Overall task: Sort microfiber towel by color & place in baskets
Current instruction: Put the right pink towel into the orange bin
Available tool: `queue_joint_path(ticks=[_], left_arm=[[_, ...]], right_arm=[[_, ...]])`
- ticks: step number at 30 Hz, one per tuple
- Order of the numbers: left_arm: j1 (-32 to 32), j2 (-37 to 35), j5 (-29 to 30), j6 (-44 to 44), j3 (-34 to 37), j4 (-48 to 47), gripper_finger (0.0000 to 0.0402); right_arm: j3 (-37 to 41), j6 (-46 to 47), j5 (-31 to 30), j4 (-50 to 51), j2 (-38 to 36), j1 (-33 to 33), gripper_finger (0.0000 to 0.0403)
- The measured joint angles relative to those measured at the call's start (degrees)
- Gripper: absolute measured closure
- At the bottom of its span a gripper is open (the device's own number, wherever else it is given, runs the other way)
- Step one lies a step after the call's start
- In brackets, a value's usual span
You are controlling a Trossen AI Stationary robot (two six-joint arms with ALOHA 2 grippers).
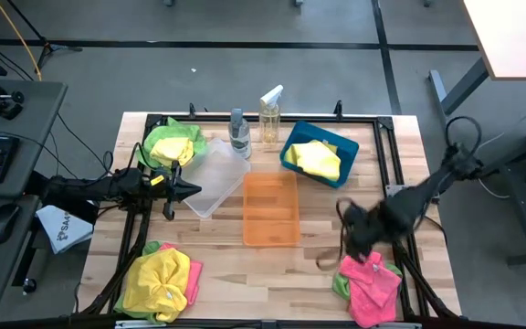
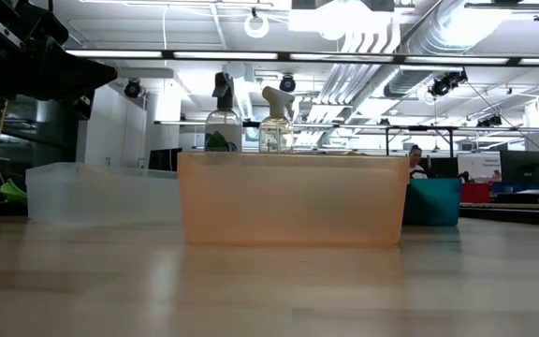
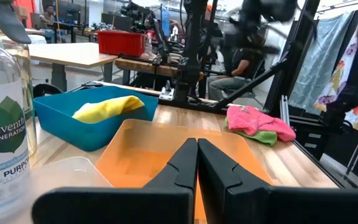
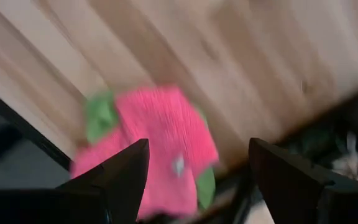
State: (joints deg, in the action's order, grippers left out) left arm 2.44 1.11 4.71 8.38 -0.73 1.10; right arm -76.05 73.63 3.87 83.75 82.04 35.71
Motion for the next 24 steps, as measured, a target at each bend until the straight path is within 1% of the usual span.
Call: queue_joint_path(ticks=[2, 5, 8, 10, 12, 16, 19, 24], left_arm=[[0.0, 0.0, 0.0, 0.0, 0.0, 0.0, 0.0401], [0.0, 0.0, 0.0, 0.0, 0.0, 0.0, 0.0401], [0.0, 0.0, 0.0, 0.0, 0.0, 0.0, 0.0401], [0.0, 0.0, 0.0, 0.0, 0.0, 0.0, 0.0401], [0.0, 0.0, 0.0, 0.0, 0.0, 0.0, 0.0401], [0.0, 0.0, 0.0, 0.0, 0.0, 0.0, 0.0401], [0.0, 0.0, 0.0, 0.0, 0.0, 0.0, 0.0401], [0.0, 0.0, 0.0, 0.0, 0.0, 0.0, 0.0401]], right_arm=[[0.0, 2.8, 2.0, 0.4, 3.1, 3.3, 0.0132], [0.0, 5.2, 4.9, 0.2, 7.4, 6.0, 0.0132], [0.0, 4.9, 7.3, 0.1, 10.9, 6.5, 0.0133], [0.1, 4.0, 7.3, 0.1, 12.3, 6.5, 0.0136], [2.2, 3.5, 7.2, -1.5, 12.2, 5.9, 0.0140], [12.6, 5.6, 10.3, -9.4, 7.4, 5.4, 0.0153], [19.4, 9.1, 10.7, -13.0, 1.9, 5.4, 0.0162], [26.0, 13.9, 10.7, -22.0, -6.5, 5.1, 0.0166]])
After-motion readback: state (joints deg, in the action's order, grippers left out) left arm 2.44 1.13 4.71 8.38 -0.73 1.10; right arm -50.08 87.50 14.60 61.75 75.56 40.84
